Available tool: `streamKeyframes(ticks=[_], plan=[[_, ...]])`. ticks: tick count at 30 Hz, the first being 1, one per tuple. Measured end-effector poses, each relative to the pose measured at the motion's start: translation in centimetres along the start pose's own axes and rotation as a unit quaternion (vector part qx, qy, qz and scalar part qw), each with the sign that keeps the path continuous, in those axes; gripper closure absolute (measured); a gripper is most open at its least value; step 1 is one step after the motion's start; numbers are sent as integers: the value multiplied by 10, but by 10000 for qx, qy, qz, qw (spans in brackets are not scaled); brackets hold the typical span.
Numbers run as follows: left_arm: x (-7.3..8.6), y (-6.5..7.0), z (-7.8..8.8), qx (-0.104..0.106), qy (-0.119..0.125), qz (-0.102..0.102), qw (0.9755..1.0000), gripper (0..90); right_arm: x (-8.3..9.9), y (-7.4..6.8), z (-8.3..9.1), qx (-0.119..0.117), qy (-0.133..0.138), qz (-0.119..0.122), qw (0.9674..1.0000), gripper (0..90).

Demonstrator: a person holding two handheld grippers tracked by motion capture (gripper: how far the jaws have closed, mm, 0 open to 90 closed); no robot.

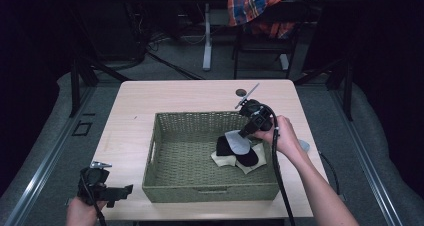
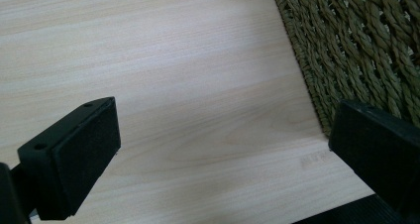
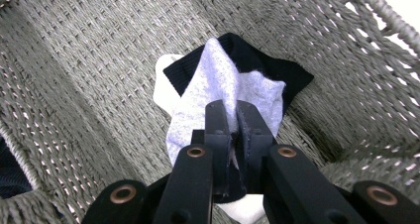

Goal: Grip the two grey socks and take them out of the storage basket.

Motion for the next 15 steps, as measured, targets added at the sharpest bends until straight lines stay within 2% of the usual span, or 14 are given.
streamKeyframes(ticks=[3, 4, 15], plan=[[0, 0, 0, 6, 3, 7, 10000, 0, 0, 0, 5, 10, 89, -60, 9999, 853], [0, 0, 0, 9, 2, 9, 10000, 0, 0, 1, 7, 16, 41, 4, 10000, 853], [1, -1, 0, 18, -4, 19, 10000, 0, -1, 1, 37, 15, 416, -133, 9990, 853]])
Point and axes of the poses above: each handheld gripper's, and its own axes: z roughly backward along the jaws, x roughly out of its underside, y roughly to its right, the point moved 2 cm from there along -z, roughly forward along the jaws, and after that the axes turned 6 degrees about y, right-handed, at the moved point
